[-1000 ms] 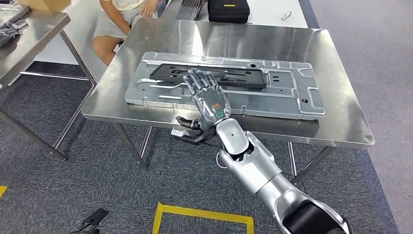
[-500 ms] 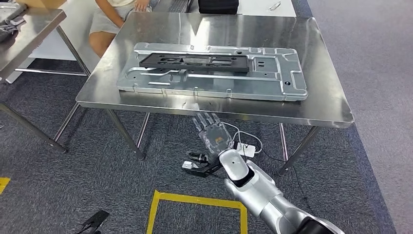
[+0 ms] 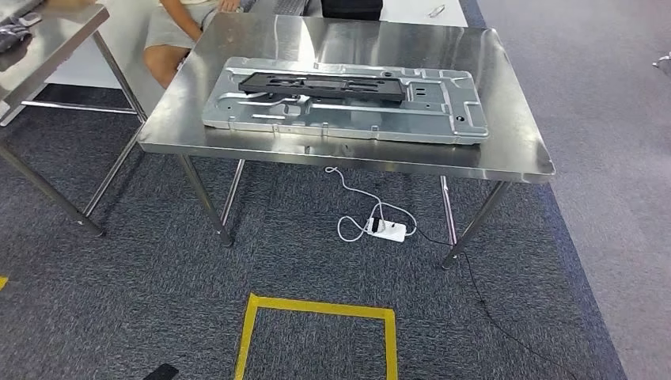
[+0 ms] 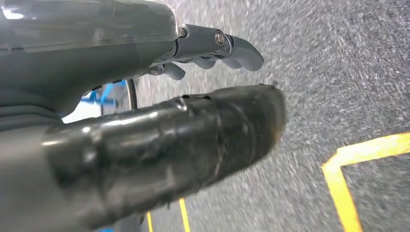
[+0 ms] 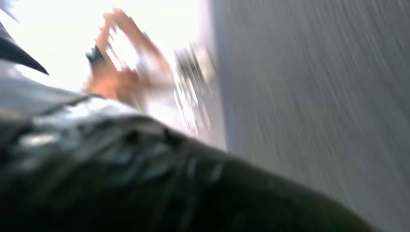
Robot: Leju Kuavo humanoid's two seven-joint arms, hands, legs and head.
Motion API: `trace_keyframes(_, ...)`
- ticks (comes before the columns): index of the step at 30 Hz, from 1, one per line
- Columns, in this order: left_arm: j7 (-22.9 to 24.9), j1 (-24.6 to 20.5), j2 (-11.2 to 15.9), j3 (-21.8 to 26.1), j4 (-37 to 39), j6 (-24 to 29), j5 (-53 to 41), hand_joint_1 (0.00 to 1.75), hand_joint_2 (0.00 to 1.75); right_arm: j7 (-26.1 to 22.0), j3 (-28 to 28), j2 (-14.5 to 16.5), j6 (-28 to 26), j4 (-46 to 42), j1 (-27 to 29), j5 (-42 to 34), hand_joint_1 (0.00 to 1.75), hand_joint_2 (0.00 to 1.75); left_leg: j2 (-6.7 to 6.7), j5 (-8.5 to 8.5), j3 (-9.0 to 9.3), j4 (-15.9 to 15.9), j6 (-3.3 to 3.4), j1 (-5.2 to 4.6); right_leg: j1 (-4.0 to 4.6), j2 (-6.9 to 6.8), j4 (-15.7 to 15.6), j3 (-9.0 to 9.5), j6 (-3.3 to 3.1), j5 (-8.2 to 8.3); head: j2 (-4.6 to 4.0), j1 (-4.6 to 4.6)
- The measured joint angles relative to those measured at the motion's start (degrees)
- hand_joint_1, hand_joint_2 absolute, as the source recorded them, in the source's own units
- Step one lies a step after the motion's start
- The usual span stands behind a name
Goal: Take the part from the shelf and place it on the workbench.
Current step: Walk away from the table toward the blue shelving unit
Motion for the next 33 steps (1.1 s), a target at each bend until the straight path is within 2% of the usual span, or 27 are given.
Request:
trace_keyframes(1,-0.3,0.0,-0.1,-0.5,0.0,0.1,-0.5,0.0,0.0,3.2,-2.0,0.5,3.9,0.9,1.1,-1.3,0.0,0.0,0.67,0.45,-0.92,0.2,-0.01,-0.14,0.0,-0.07,2.1,0.41,0.09,0.21,0.0,0.0)
trace_keyframes(2,-0.6,0.0,-0.2,-1.0,0.0,0.4,-1.0,0.0,0.0,6.4,-4.0,1.1,7.8,1.7,2.1,-2.5,0.0,0.0,1.31,0.83,-1.84,0.6,-0.07,-0.24,-0.01,-0.21,2.5,1.63,0.1,1.44,0.0,-0.01)
trace_keyframes(3,-0.7,0.0,-0.3,-1.6,0.0,0.7,-1.2,0.0,0.0,8.6,-5.6,2.1,10.5,2.3,2.9,-3.3,0.0,0.0,1.98,1.14,-2.74,1.0,-0.2,-0.31,0.0,-0.55,0.8,3.86,0.02,2.99,0.0,-0.01)
trace_keyframes(4,-0.9,0.0,-0.4,-2.1,-0.1,1.0,-1.3,0.0,0.0,9.8,-6.9,3.1,11.9,2.6,3.3,-4.0,0.0,0.0,2.63,1.38,-3.47,1.5,-0.38,-0.37,0.04,-1.37,-2.5,6.91,-0.16,3.79,0.0,-0.01)
trace_keyframes(6,-1.1,0.1,-0.6,-2.9,-0.4,1.3,-1.7,0.0,0.0,10.6,-8.9,5.3,11.9,3.0,3.6,-5.5,0.0,0.0,4.0,1.83,-4.44,2.4,-0.87,-0.58,0.52,-3.15,-10.3,12.63,-0.77,2.74,0.0,-0.03)
trace_keyframes(7,-1.2,0.0,-0.7,-3.4,-0.6,1.2,-2.0,0.0,0.0,10.5,-10.2,6.3,11.2,3.1,3.6,-6.5,0.0,0.0,4.67,2.09,-4.59,2.6,-1.17,-0.64,0.8,-3.63,-12.7,14.11,-1.18,1.91,0.0,-0.02)
trace_keyframes(8,-1.3,0.0,-0.8,-3.9,-0.7,1.0,-2.3,0.0,0.0,10.3,-11.5,7.2,10.4,3.2,3.7,-7.5,0.0,0.0,5.28,2.43,-4.63,2.6,-1.49,-0.63,1.09,-3.52,-13.9,14.51,-1.64,1.58,0.0,-0.03)
trace_keyframes(10,-1.3,-0.1,-1.0,-4.8,-0.8,0.7,-2.8,0.0,0.0,9.6,-14.1,8.6,9.6,3.6,3.8,-9.0,0.0,0.0,5.65,2.77,-4.75,2.6,-2.33,-0.39,1.11,-2.67,-14.3,13.57,-2.71,2.66,0.0,0.0)
trace_keyframes(11,-1.3,0.0,-1.0,-5.1,-0.9,0.7,-3.0,0.0,0.0,9.5,-15.2,9.1,9.4,3.8,3.8,-9.3,0.0,0.0,4.73,1.65,-5.1,3.3,-2.8,-0.26,1.0,-2.27,-14.4,12.9,-3.22,3.42,0.0,-0.04)
trace_keyframes(12,-1.3,0.1,-1.0,-5.3,-0.9,0.6,-3.1,0.0,0.0,9.4,-16.0,9.6,9.2,4.0,3.8,-9.6,0.0,0.0,3.36,-0.52,-5.67,4.8,-3.25,-0.17,0.87,-1.9,-14.6,12.08,-3.67,4.24,0.0,-0.04)
trace_keyframes(14,-1.3,0.4,-0.9,-5.5,-0.9,0.6,-3.1,0.0,0.0,8.8,-17.3,10.1,8.1,4.1,3.7,-9.9,0.0,0.0,0.51,-6.73,-7.01,10.6,-3.78,-0.06,0.81,-1.09,-14.6,10.3,-4.18,5.76,0.0,-0.09)
trace_keyframes(15,-1.3,0.6,-0.9,-5.6,-0.9,0.5,-3.2,0.0,0.0,8.3,-17.8,10.3,7.3,4.1,3.8,-9.8,0.0,0.0,-0.09,-8.88,-7.42,14.0,-3.86,-0.04,0.85,-0.61,-14.5,9.36,-4.26,6.54,0.0,-0.1)
trace_keyframes(16,-1.5,0.6,-0.8,-5.8,-0.9,0.4,-3.2,0.0,0.0,7.8,-18.1,10.3,6.6,4.1,3.8,-9.4,0.0,0.0,-0.36,-9.62,-7.29,16.5,-3.86,-0.03,0.88,-0.04,-14.4,8.32,-4.24,7.37,0.0,-0.1)
trace_keyframes(17,-1.6,0.7,-0.8,-5.9,-0.9,0.2,-3.2,0.0,0.0,7.3,-18.3,10.4,6.1,4.2,3.8,-8.9,0.0,0.0,-0.47,-8.96,-6.46,17.5,-3.78,-0.03,0.89,0.54,-14.2,7.24,-4.17,8.18,0.0,-0.1)
trace_keyframes(18,-1.7,0.6,-0.7,-6.0,-0.9,0.1,-3.3,0.0,0.0,7.0,-18.4,10.4,5.8,4.2,3.8,-8.5,0.0,0.0,-0.58,-7.3,-4.73,16.6,-3.65,-0.02,0.9,1.11,-14.1,6.19,-4.07,8.97,0.0,-0.1)
trace_keyframes(19,-1.8,0.6,-0.7,-6.2,-0.9,0.1,-3.3,0.0,0.0,6.8,-18.4,10.3,5.7,4.2,3.9,-8.3,0.0,0.0,-0.9,-5.51,-2.08,13.8,-3.45,-0.02,0.89,1.69,-13.9,5.16,-3.92,9.74,0.0,-0.1)
trace_keyframes(20,-1.8,0.5,-0.6,-6.4,-1.0,0.1,-3.3,0.0,0.0,6.6,-18.5,10.3,5.7,4.2,3.8,-8.2,0.0,0.0,-1.73,-4.85,1.02,9.6,-3.15,-0.04,0.92,2.23,-13.8,4.28,-3.74,10.48,0.0,-0.1)
trace_keyframes(22,-1.9,0.5,-0.5,-6.6,-1.0,0.1,-3.3,0.0,0.0,6.4,-18.6,10.4,5.5,4.2,3.8,-8.0,0.0,0.0,-3.42,-5.59,6.02,1.7,-2.48,-0.17,0.98,3.24,-13.8,3.17,-3.19,11.96,0.0,-0.07)
trace_keyframes(23,-1.9,0.4,-0.4,-6.7,-1.1,0.0,-3.3,0.0,0.0,6.4,-18.6,10.4,5.4,4.2,3.8,-8.0,0.0,0.0,-3.84,-6.28,7.02,-0.3,-2.13,-0.33,0.96,3.68,-14.0,2.96,-2.84,12.71,0.0,-0.06)
trace_keyframes(25,-1.9,0.5,-0.5,-6.7,-1.1,-0.1,-3.3,0.0,0.0,6.4,-18.8,10.3,5.4,4.4,4.1,-8.0,0.0,0.0,-3.07,-5.54,6.75,-1.1,-1.35,-0.42,0.85,4.45,-14.7,2.83,-2.07,14.07,0.0,-0.08)
trace_keyframes(26,-1.9,0.4,-0.5,-6.8,-1.1,-0.2,-3.3,0.0,0.0,6.4,-18.9,10.3,5.4,4.5,4.2,-8.0,0.0,0.0,-2.44,-4.82,6.37,-1.2,-0.93,-0.33,0.81,4.28,-14.6,2.59,-1.8,13.89,0.0,-0.09)
trace_keyframes(27,-1.9,0.3,-0.5,-6.8,-1.2,-0.2,-3.3,0.0,0.0,6.4,-19.0,10.3,5.4,4.6,4.3,-8.0,0.0,0.0,-1.76,-3.99,5.77,-1.4,-0.46,-0.21,0.79,3.53,-13.6,2.12,-1.62,12.2,0.0,-0.07)
trace_keyframes(28,-1.9,0.3,-0.6,-6.8,-1.2,-0.2,-3.3,0.0,0.0,6.4,-19.2,10.2,5.4,4.7,4.3,-8.0,0.0,0.0,-1.05,-3.18,5.05,-1.5,-0.08,-0.09,0.7,2.48,-11.4,1.52,-1.51,9.32,0.0,-0.05)
trace_keyframes(30,-1.9,0.5,-0.5,-6.8,-1.3,-0.2,-3.3,0.0,0.0,6.4,-19.3,10.3,5.4,4.7,4.2,-8.0,0.0,0.0,0.44,-1.8,3.28,-1.5,0.33,-0.26,0.47,0.66,-4.3,0.32,-1.12,2.44,0.0,0.01)
trace_keyframes(31,-1.9,0.6,-0.5,-6.8,-1.3,-0.2,-3.3,0.0,0.0,6.4,-19.3,10.3,5.4,4.7,4.1,-8.0,0.0,0.0,1.19,-1.15,2.41,-1.4,0.33,-0.3,0.32,0.32,-0.8,0.07,-0.83,0.71,0.0,0.02)
trace_keyframes(32,-1.9,0.6,-0.5,-6.8,-1.3,-0.2,-3.3,0.0,0.0,6.4,-19.3,10.3,5.4,4.7,4.1,-8.0,0.0,0.0,1.94,-0.5,1.44,-1.2,0.26,-0.32,0.16,0.11,2.0,0.22,-0.53,0.52,0.0,0.03)
trace_keyframes(33,-1.9,0.6,-0.5,-6.8,-1.3,-0.2,-3.3,0.0,0.0,6.4,-19.3,10.3,5.4,4.7,4.1,-8.0,0.0,0.0,2.57,0.11,0.44,-0.9,0.14,-0.32,0.01,-0.07,3.4,0.89,-0.28,1.65,0.0,0.02)
